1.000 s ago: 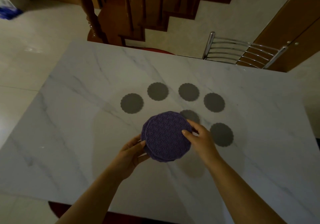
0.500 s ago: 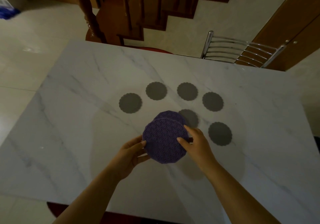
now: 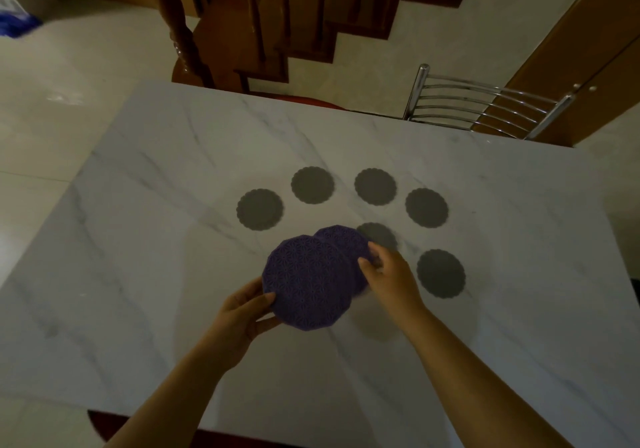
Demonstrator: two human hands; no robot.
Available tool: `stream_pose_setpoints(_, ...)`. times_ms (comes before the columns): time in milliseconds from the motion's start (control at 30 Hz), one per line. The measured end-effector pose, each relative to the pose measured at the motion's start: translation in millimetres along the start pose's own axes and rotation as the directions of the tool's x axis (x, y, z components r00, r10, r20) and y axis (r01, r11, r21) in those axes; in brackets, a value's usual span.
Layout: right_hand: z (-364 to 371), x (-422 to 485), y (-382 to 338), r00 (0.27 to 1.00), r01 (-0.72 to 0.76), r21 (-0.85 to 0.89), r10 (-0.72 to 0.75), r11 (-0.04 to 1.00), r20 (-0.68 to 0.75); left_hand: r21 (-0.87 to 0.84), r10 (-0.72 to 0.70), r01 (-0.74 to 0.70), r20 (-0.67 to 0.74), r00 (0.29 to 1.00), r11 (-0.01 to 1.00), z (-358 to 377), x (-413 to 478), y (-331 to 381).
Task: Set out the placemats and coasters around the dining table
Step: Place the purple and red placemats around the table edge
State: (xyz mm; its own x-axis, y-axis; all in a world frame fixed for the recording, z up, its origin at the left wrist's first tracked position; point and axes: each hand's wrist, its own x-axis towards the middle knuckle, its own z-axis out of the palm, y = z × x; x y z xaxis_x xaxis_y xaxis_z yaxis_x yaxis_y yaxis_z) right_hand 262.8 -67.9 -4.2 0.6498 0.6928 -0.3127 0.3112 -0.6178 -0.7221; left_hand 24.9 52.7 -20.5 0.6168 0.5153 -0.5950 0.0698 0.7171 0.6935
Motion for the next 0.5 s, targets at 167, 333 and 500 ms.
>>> stream_pose_setpoints(167, 20.0, 25.9, 2.9, 0.981, -0.034, -0.487, 0.123, 0.873, 0.151, -0.054, 0.016, -0.019, -0.055, 0.998, 0.998, -25.7, -2.6, -0.5)
stream_pose_setpoints(333, 37.0, 29.2, 2.0, 0.988, -0.044, -0.551, 0.116, 0.833, 0.097, -0.074, 0.038, -0.044, -0.081, 0.996, 0.996, -39.2, -6.1, -0.1)
stream_pose_setpoints(500, 43.1, 26.7, 0.9, 0.995, -0.056, -0.501, 0.092, 0.864, 0.049, -0.071, 0.036, -0.042, -0.084, 0.996, 0.997, -42.1, -7.0, -0.8)
